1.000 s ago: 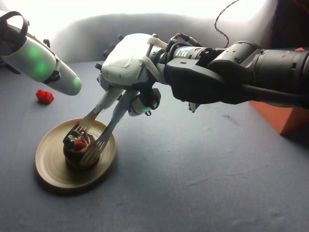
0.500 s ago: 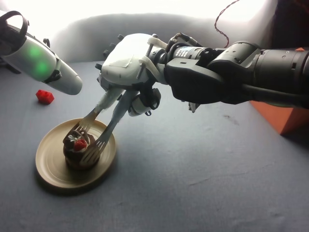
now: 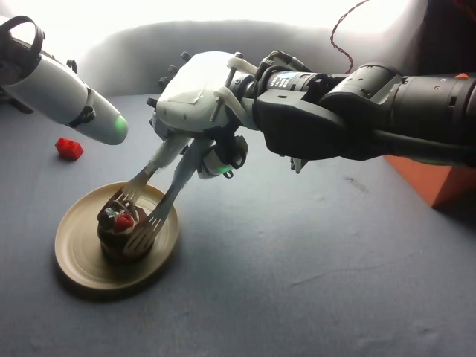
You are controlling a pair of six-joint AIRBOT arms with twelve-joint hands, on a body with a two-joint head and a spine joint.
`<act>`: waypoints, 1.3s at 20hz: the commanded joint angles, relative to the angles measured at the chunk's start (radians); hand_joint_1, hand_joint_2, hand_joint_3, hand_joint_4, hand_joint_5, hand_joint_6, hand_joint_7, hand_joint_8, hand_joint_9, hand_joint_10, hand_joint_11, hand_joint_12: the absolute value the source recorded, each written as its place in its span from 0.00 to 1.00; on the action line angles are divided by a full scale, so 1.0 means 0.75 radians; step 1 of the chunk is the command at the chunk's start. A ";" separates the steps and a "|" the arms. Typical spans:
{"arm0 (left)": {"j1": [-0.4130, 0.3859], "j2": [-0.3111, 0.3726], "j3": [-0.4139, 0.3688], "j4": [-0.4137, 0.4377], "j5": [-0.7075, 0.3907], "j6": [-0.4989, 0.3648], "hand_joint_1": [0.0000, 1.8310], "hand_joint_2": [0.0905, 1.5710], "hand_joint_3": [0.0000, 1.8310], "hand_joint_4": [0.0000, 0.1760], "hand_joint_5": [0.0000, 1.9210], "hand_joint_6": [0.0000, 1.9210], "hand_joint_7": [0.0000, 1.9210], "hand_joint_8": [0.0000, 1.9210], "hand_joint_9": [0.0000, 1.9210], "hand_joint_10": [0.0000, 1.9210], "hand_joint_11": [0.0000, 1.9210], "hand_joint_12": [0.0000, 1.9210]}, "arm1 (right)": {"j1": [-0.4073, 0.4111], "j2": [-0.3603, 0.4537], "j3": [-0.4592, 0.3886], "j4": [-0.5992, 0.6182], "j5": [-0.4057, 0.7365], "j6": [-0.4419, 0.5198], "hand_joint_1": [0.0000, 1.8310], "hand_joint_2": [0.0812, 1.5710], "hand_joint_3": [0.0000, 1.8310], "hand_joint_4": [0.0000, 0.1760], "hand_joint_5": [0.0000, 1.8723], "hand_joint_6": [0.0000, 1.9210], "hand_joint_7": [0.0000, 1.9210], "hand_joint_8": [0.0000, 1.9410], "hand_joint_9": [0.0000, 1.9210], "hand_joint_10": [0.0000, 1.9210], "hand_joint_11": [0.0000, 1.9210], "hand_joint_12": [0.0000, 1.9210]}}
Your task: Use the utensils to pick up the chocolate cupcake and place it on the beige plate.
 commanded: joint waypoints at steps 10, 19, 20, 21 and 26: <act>-0.005 0.007 0.000 0.049 -0.070 0.000 0.23 0.66 0.00 0.00 0.07 0.00 0.07 0.00 0.08 0.00 0.00 0.20 | 0.015 0.007 0.000 0.002 0.166 -0.004 0.63 0.78 0.00 0.00 0.44 0.60 0.35 0.81 0.21 0.80 0.16 0.97; -0.005 0.007 -0.001 0.049 -0.070 0.000 0.23 0.66 0.00 0.00 0.07 0.00 0.07 0.00 0.07 0.00 0.00 0.20 | 0.017 0.008 -0.001 0.003 0.170 -0.004 0.61 0.82 0.00 0.00 0.35 0.70 0.33 0.86 0.18 0.81 0.15 0.97; -0.005 0.007 -0.002 0.049 -0.070 -0.001 0.23 0.66 0.00 0.00 0.06 0.00 0.06 0.00 0.07 0.00 0.00 0.18 | 0.017 0.008 -0.002 0.003 0.170 -0.004 0.61 0.82 0.00 0.00 0.36 0.70 0.33 0.85 0.19 0.80 0.15 0.96; -0.005 0.007 -0.002 0.049 -0.070 -0.002 0.23 0.66 0.00 0.00 0.06 0.00 0.07 0.00 0.07 0.00 0.00 0.19 | 0.017 0.008 -0.002 0.003 0.170 -0.004 0.61 0.81 0.00 0.00 0.36 0.69 0.34 0.84 0.20 0.79 0.16 0.95; -0.005 0.007 0.001 0.049 -0.070 -0.003 0.22 0.66 0.00 0.00 0.07 0.00 0.07 0.00 0.07 0.00 0.00 0.20 | 0.020 0.009 -0.002 0.003 0.169 -0.004 0.61 0.82 0.00 0.00 0.33 0.73 0.36 0.81 0.20 0.77 0.12 0.97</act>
